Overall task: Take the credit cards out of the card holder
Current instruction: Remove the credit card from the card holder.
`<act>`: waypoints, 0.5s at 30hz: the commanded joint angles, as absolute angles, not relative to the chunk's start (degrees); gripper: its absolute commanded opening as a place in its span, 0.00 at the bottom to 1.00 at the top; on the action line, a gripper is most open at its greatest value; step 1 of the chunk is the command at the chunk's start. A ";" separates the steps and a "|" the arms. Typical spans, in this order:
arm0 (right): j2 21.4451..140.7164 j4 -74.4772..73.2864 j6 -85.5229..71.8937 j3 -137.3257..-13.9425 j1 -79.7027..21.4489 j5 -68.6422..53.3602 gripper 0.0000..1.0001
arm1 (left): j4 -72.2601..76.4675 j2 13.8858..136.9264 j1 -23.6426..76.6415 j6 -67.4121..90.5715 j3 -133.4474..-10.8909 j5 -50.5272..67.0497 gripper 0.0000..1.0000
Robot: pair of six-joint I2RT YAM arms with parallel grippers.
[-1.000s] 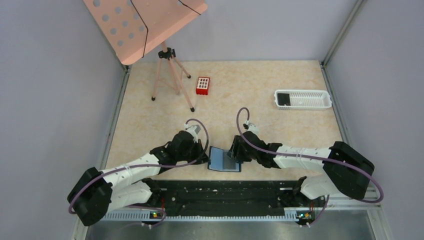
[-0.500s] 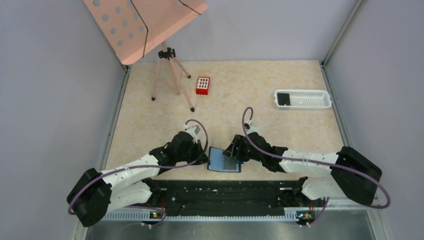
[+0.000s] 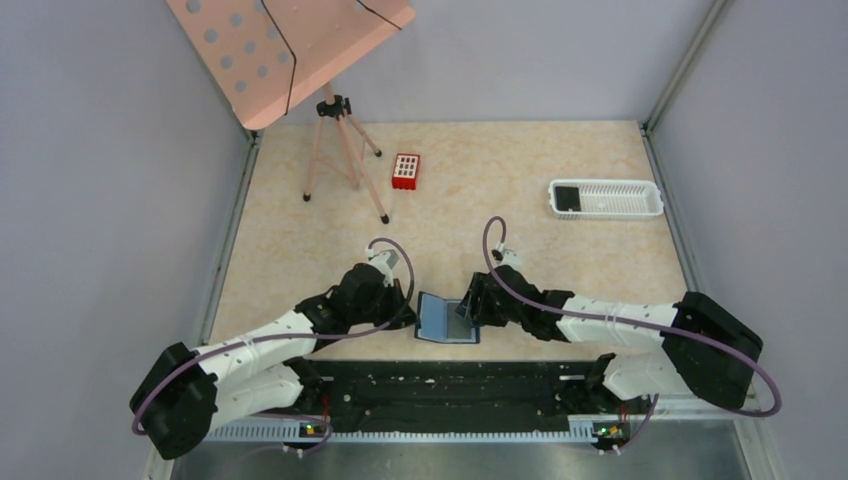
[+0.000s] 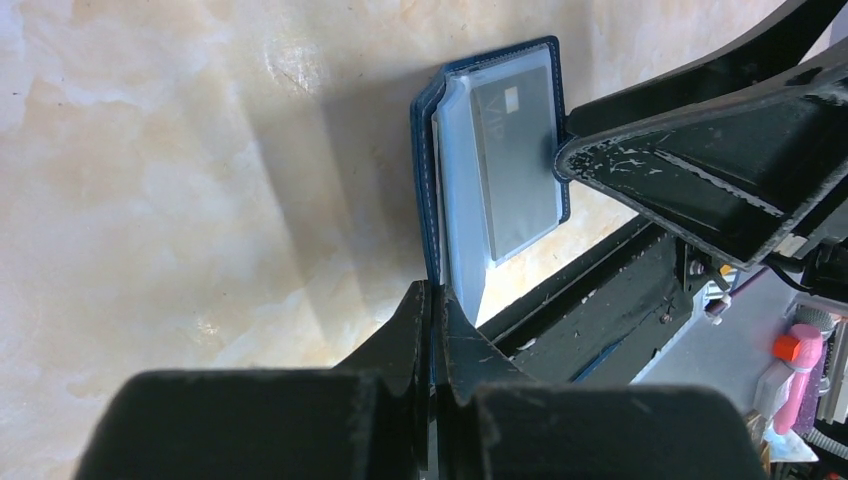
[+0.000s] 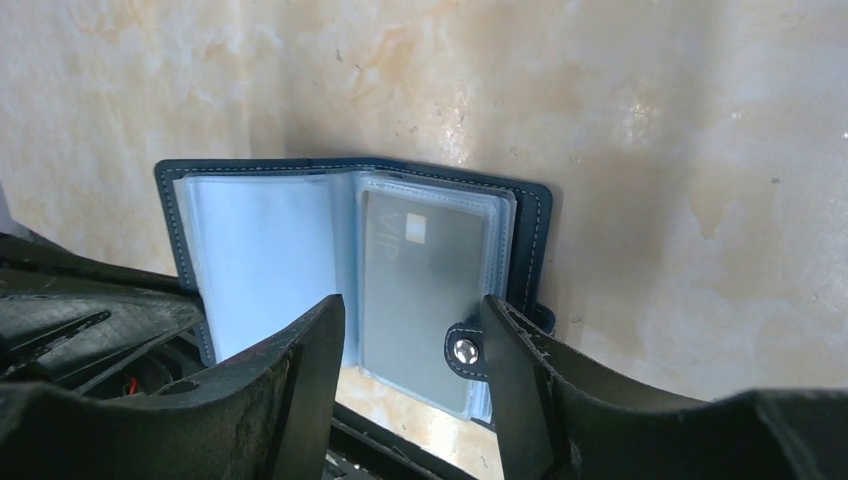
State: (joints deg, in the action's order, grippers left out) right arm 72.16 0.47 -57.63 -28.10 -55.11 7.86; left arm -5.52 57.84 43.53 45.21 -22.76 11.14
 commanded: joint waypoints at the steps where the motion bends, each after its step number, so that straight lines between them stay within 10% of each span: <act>1: 74.15 -1.12 -56.87 -30.94 -55.81 8.78 0.53 | -4.63 56.38 43.33 45.64 -22.07 10.73 0.00; 15: 74.91 4.91 -56.25 -29.91 -55.81 6.40 0.51 | -4.22 56.88 43.33 45.46 -22.06 11.29 0.00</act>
